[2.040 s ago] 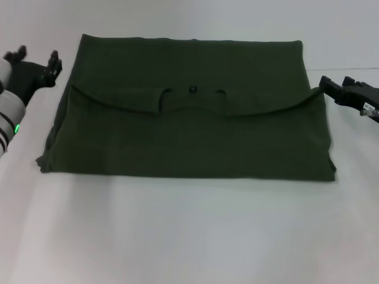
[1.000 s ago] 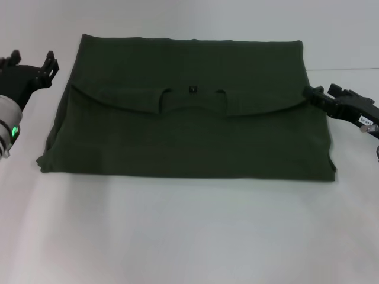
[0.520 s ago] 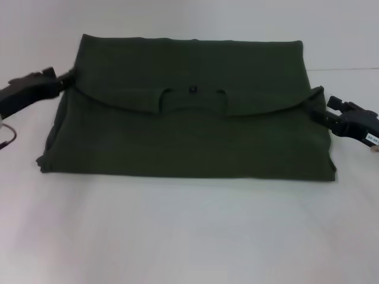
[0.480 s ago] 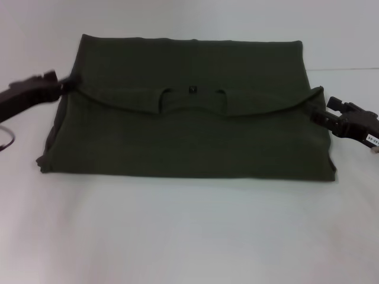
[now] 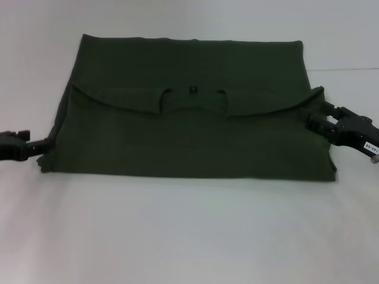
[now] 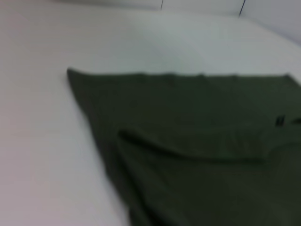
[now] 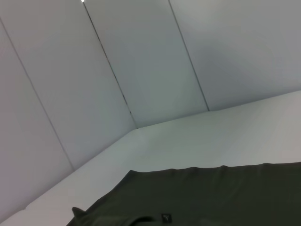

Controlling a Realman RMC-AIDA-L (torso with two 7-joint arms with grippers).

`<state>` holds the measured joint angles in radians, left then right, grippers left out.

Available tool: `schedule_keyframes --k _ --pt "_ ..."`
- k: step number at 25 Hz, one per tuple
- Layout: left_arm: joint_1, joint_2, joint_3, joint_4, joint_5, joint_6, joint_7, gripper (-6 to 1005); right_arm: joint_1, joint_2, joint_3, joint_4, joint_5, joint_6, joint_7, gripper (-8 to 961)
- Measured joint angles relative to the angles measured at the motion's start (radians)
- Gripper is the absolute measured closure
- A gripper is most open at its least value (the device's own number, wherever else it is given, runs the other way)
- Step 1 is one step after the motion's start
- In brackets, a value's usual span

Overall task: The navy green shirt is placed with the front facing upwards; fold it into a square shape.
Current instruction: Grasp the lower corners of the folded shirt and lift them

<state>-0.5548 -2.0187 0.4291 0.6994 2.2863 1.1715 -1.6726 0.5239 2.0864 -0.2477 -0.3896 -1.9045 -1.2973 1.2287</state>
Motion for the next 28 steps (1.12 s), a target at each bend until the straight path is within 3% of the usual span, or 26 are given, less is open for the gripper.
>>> schedule_keyframes --k 5,28 --pt "-0.008 0.001 0.006 0.000 0.073 -0.021 -0.027 275 -0.007 0.000 -0.008 0.000 -0.001 -0.017 0.000 121" --pt "-0.046 -0.011 0.086 -0.067 0.108 -0.103 -0.047 306 -0.012 0.000 -0.013 0.000 -0.001 -0.031 0.004 128"
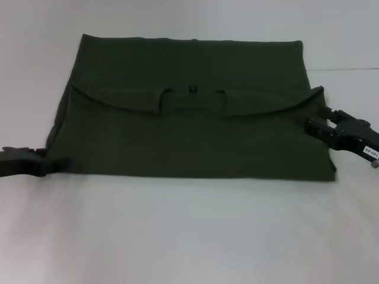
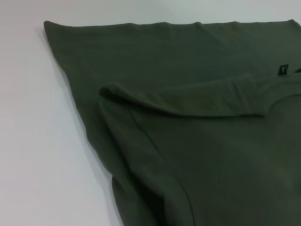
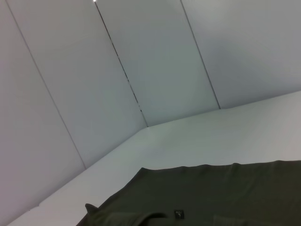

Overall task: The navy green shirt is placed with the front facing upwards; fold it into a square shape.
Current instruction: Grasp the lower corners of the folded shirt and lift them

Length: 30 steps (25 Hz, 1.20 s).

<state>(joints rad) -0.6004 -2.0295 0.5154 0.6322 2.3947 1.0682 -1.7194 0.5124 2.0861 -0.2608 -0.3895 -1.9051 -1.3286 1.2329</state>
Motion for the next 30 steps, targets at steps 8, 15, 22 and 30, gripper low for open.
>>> schedule_keyframes --k 8,15,22,30 --pt "-0.012 0.000 0.019 -0.003 0.059 -0.001 -0.005 358 0.000 0.000 0.000 -0.002 0.000 -0.002 0.006 127" --pt "-0.014 -0.002 0.014 -0.003 0.054 -0.007 -0.002 652 -0.009 0.000 0.000 -0.006 0.001 -0.013 0.007 127" --pt "-0.021 -0.003 0.014 -0.003 0.046 -0.008 0.001 903 -0.019 0.000 0.001 -0.011 0.005 -0.027 0.007 127" --pt "-0.022 -0.003 0.014 0.009 0.032 0.016 -0.003 957 -0.095 -0.008 0.000 -0.083 0.001 -0.069 0.032 128"
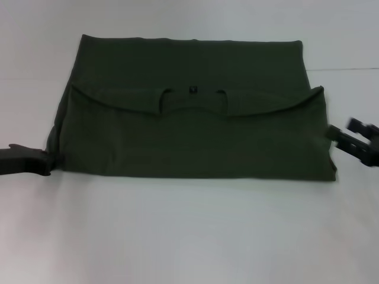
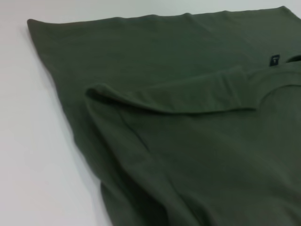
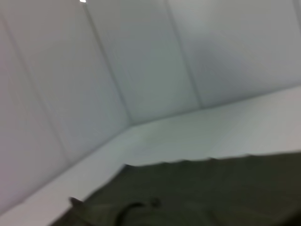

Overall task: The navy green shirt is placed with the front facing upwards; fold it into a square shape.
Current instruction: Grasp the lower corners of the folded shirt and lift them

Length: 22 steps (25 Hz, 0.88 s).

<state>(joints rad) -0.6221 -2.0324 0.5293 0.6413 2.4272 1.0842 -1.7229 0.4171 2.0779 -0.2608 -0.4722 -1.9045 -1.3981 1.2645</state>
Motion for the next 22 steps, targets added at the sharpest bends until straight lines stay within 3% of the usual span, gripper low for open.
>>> schedule_keyframes --k 9,14,22 --pt "-0.002 0.000 0.000 0.015 -0.018 0.027 0.004 957 -0.096 -0.009 0.001 -0.056 -0.053 0.045 0.040 127" --pt "-0.007 -0.002 0.004 0.023 -0.018 0.028 0.004 957 -0.072 0.006 -0.001 -0.051 -0.116 0.084 0.038 128" --pt "-0.010 -0.006 0.006 0.036 -0.030 0.029 0.007 956 -0.021 0.010 -0.012 -0.008 -0.126 0.133 0.035 128"
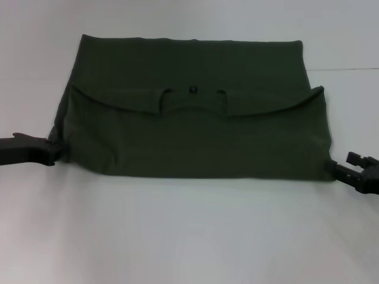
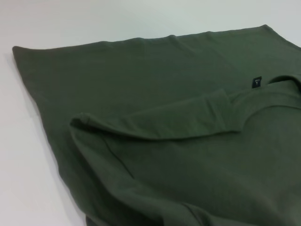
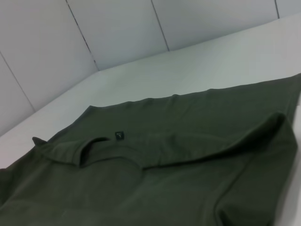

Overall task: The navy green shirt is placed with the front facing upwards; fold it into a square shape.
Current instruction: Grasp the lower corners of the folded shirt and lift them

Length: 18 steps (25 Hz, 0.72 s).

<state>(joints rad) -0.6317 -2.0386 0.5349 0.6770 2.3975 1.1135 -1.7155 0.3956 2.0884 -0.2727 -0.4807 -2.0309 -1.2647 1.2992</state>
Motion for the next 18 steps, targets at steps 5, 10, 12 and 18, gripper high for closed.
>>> schedule_keyframes --k 5,10,12,18 --pt "-0.003 -0.003 0.000 0.001 0.000 0.000 0.003 956 0.032 0.001 -0.031 0.024 -0.002 0.053 0.005 127" --pt "-0.005 -0.003 0.000 0.001 0.000 -0.001 0.004 956 0.056 0.001 -0.079 0.051 -0.003 0.110 0.008 127" --pt "-0.005 -0.003 -0.001 0.001 0.000 -0.002 0.004 956 0.062 0.001 -0.091 0.057 -0.003 0.123 0.010 132" --pt "-0.006 -0.003 -0.003 0.001 0.000 -0.003 0.004 957 0.066 0.001 -0.111 0.058 -0.003 0.141 0.019 247"
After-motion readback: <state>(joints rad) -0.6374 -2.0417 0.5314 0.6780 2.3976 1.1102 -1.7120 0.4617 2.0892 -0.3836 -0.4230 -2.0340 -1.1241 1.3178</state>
